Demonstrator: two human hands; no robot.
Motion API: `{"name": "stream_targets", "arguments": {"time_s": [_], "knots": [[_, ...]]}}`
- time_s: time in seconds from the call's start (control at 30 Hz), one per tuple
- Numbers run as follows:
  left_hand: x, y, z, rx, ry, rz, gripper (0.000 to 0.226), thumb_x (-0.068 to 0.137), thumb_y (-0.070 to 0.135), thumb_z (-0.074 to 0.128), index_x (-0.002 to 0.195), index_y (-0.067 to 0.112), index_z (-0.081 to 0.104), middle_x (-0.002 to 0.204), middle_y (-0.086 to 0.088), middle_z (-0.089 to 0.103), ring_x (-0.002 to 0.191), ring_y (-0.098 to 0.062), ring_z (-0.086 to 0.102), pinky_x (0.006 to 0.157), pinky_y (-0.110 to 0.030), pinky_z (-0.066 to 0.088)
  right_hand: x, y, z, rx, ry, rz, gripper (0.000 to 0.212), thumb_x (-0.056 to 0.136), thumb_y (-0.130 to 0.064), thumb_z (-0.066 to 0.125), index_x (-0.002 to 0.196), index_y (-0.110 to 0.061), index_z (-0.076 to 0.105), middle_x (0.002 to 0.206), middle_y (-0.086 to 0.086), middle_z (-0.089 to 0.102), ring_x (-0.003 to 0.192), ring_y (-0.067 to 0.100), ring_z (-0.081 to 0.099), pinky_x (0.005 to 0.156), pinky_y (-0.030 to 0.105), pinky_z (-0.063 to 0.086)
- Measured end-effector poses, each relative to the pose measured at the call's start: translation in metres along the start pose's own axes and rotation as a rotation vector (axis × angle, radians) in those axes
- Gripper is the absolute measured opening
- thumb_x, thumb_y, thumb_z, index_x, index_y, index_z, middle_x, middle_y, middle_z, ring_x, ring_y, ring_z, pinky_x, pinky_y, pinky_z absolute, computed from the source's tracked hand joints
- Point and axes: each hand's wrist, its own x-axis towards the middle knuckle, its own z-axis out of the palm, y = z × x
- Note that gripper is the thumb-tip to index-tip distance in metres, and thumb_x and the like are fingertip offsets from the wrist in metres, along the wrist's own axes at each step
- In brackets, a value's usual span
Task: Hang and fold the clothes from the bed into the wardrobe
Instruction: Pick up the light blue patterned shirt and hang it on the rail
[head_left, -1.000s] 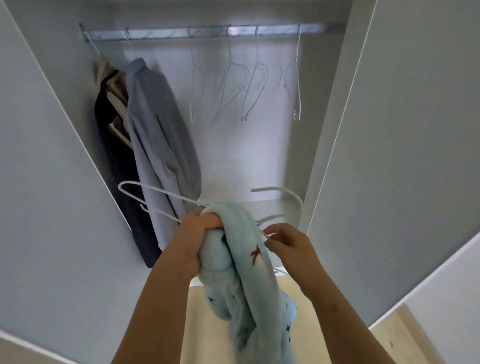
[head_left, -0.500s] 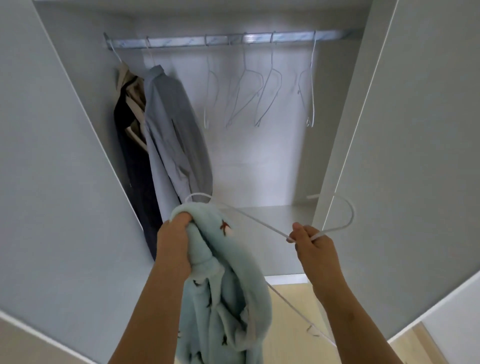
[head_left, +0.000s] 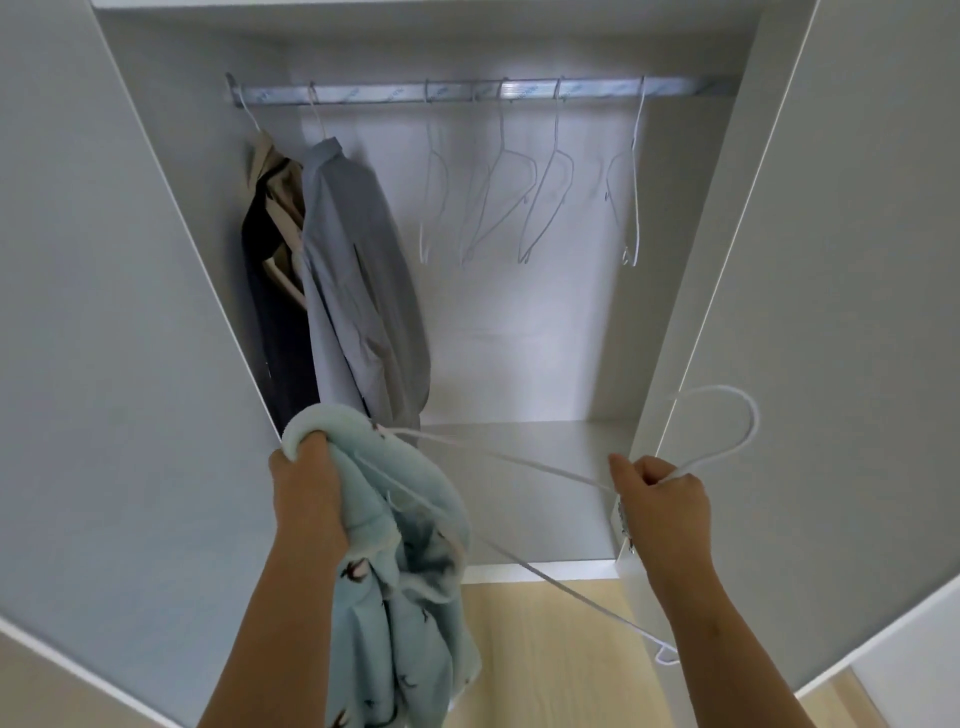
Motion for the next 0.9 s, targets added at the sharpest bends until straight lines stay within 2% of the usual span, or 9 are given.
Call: {"name": "stream_targets", "arguments": {"time_s": [0.07,0.23,0.37,0.5,0.57,0.63,0.73,0.8,0.9], "knots": [[-0.005,0.002,0.000,0.196,-0.040,0.183,0.030,0.092,0.027,0.038,0.114,0.009,0.047,0.089,-0.005,0.050,0.090,-0.029,0.054,0.078,-0.044,0.041,-0.004,0.001,0.004,-0.094,-0.053,-0.034,0.051,0.084,-0.020,0.060,0.045,-0.016,0.027,0.046,0.004,0.030,0.047,0.017,0.028,0.051,0.029,0.025],[-0.026,0.001,0.005,0.576,-0.226,0.620,0.007,0.094,0.029,0.043,0.098,0.035,0.044,0.082,0.011,0.049,0.071,-0.005,0.047,0.059,-0.023,0.033,-0.012,0.001,0.015,-0.157,-0.201,-0.044,0.045,0.084,-0.032,0.060,0.050,-0.013,0.040,0.053,0.006,0.042,0.049,0.015,0.034,0.054,0.028,0.030],[-0.048,-0.010,0.022,0.742,-0.437,0.761,0.027,0.093,0.030,0.043,0.119,0.034,0.046,0.103,0.016,0.044,0.085,-0.006,0.045,0.070,-0.022,0.036,-0.017,-0.005,0.026,-0.201,-0.294,-0.113,0.049,0.086,-0.033,0.058,0.045,-0.018,0.037,0.043,-0.006,0.034,0.046,0.011,0.029,0.050,0.025,0.028],[-0.068,-0.016,0.037,0.591,-0.564,0.760,0.035,0.088,0.031,0.043,0.122,0.028,0.048,0.108,0.011,0.050,0.092,-0.006,0.045,0.082,-0.027,0.041,-0.027,0.003,0.037,-0.043,-0.295,-0.037,0.043,0.086,-0.017,0.053,0.047,-0.020,0.036,0.046,-0.003,0.034,0.052,0.015,0.032,0.057,0.028,0.028],[-0.076,-0.015,0.042,0.475,-0.646,0.705,0.044,0.077,0.035,0.038,0.119,0.027,0.049,0.102,0.017,0.049,0.091,-0.002,0.047,0.084,-0.015,0.041,-0.032,0.007,0.042,0.087,-0.275,0.033,0.039,0.087,-0.010,0.049,0.051,-0.016,0.038,0.047,-0.002,0.036,0.052,0.014,0.032,0.054,0.027,0.029],[-0.084,-0.012,0.046,0.416,-0.734,0.663,0.039,0.072,0.034,0.037,0.110,0.034,0.044,0.094,0.026,0.044,0.087,0.006,0.045,0.078,-0.003,0.036,-0.035,0.009,0.045,0.182,-0.255,0.092,0.036,0.088,-0.007,0.047,0.053,-0.014,0.039,0.050,0.001,0.038,0.053,0.014,0.033,0.054,0.028,0.030],[-0.089,-0.007,0.048,0.432,-0.827,0.660,0.026,0.080,0.034,0.046,0.106,0.038,0.043,0.093,0.025,0.049,0.092,-0.002,0.052,0.082,-0.014,0.044,-0.035,0.008,0.043,0.273,-0.217,0.109,0.038,0.089,-0.005,0.045,0.052,-0.014,0.039,0.050,0.002,0.038,0.055,0.016,0.032,0.056,0.031,0.029],[-0.089,-0.004,0.044,0.608,-0.737,0.790,0.033,0.086,0.042,0.051,0.118,0.035,0.047,0.099,0.022,0.053,0.097,-0.007,0.053,0.083,-0.024,0.045,-0.033,0.003,0.037,0.293,-0.182,0.093,0.042,0.088,-0.005,0.045,0.048,-0.016,0.038,0.044,-0.005,0.038,0.051,0.014,0.031,0.054,0.029,0.029],[-0.087,-0.004,0.032,0.922,-0.369,1.182,0.057,0.079,0.065,0.035,0.120,0.032,0.056,0.107,0.014,0.064,0.102,-0.015,0.056,0.090,-0.036,0.039,-0.026,-0.006,0.027,0.292,-0.137,0.050,0.042,0.086,-0.005,0.045,0.046,-0.016,0.037,0.039,-0.010,0.033,0.049,0.012,0.028,0.052,0.027,0.025]]}}
